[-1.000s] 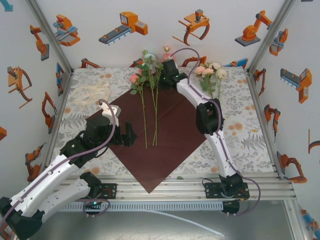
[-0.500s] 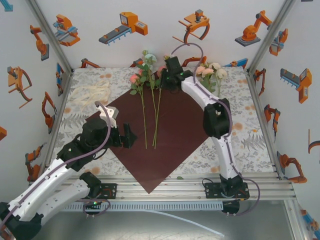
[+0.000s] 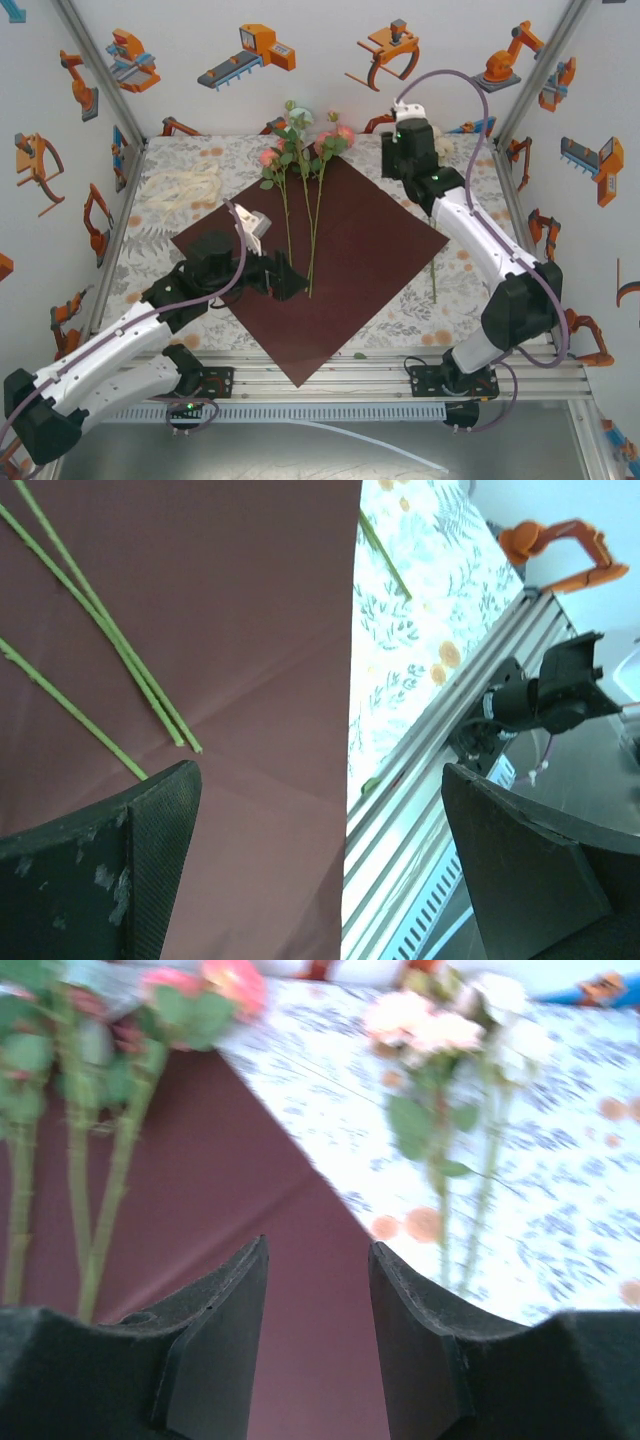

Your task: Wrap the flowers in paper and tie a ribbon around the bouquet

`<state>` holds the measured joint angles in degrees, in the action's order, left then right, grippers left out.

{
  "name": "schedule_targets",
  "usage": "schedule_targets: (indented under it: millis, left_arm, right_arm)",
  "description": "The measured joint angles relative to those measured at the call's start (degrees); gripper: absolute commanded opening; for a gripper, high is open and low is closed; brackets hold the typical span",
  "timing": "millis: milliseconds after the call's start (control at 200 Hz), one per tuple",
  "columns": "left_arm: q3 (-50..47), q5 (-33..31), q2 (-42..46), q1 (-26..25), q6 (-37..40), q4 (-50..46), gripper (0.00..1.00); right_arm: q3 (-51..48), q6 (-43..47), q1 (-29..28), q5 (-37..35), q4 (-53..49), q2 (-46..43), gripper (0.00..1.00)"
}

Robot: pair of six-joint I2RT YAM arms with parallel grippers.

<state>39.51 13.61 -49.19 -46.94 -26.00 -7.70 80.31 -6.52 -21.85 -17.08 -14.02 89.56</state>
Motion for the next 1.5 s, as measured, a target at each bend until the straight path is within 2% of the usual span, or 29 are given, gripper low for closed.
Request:
schedule_targets:
  millis: [140,320,621,976,1061,1182,1267,1417,1502]
  left_arm:
    - [2.3,-0.6,-3.8,-3.1,1.6,-0.5,0.97]
    - [5.4,-1.8,-7.0,-5.7,4.5,-1.0,0.97]
    - [7.5,-4.9,-11.9,-6.4,8.2,-3.5,0.97]
    - [8.8,-4.7,-15.6,-6.4,10.2,-2.5,0.97]
    - [7.5,-4.7,-14.1,-6.4,10.2,-0.8,0.97]
    - [6.2,-5.9,-11.0,-6.4,10.2,-0.4,0.97]
    - [5.7,-7.7,-8.9,-6.4,10.2,-0.3,0.97]
    - [4.7,-12.6,-5.1,-6.4,10.1,-0.2,0.97]
    - [4.6,-17.5,-3.6,-6.4,9.4,-1.2,0.97]
  right_arm:
    - [-1.9,1.2,7.8,1.0,-0.3,3.4,0.45]
    - [6.3,1.5,14.7,4.5,-5.1,16.9,0.44]
    - [22.3,1.7,17.9,9.4,-13.8,35.6,0.44]
    - [29.7,1.4,18.0,12.2,-18.9,44.1,0.39]
    - [31.2,1.4,18.0,12.3,-19.8,44.9,0.35]
    - [32.5,1.7,18.0,13.1,-21.1,45.6,0.18]
    - [33.1,1.9,18.0,13.6,-21.8,45.8,0.09]
    - [34.8,2.2,18.0,14.5,-23.1,45.7,0.00]
    - [35.1,2.6,17.9,14.0,-23.2,44.7,0.00]
